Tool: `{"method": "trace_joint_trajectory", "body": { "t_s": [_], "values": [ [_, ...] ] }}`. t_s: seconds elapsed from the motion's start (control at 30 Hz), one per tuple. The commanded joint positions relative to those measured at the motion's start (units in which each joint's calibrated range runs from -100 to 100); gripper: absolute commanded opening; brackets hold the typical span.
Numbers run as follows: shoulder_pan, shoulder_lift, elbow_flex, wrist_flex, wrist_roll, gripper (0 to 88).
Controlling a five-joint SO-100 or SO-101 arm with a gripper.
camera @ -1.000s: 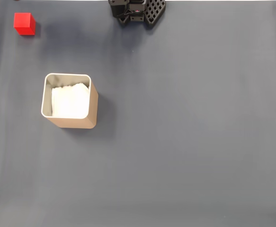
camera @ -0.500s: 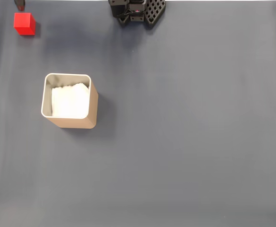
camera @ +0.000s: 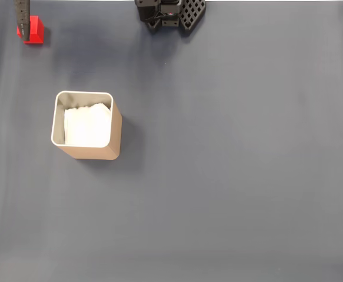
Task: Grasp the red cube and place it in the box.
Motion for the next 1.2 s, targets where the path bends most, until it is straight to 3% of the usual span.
{"method": "trace_joint_trajectory", "body": {
  "t_s": [0.0, 1.17],
  "values": [
    [0.0, 0.3, 0.8, -3.8, -0.7, 56.4],
    [-2.5, 7.5, 7.6, -20.9, -5.5, 57.3]
  ]
}}
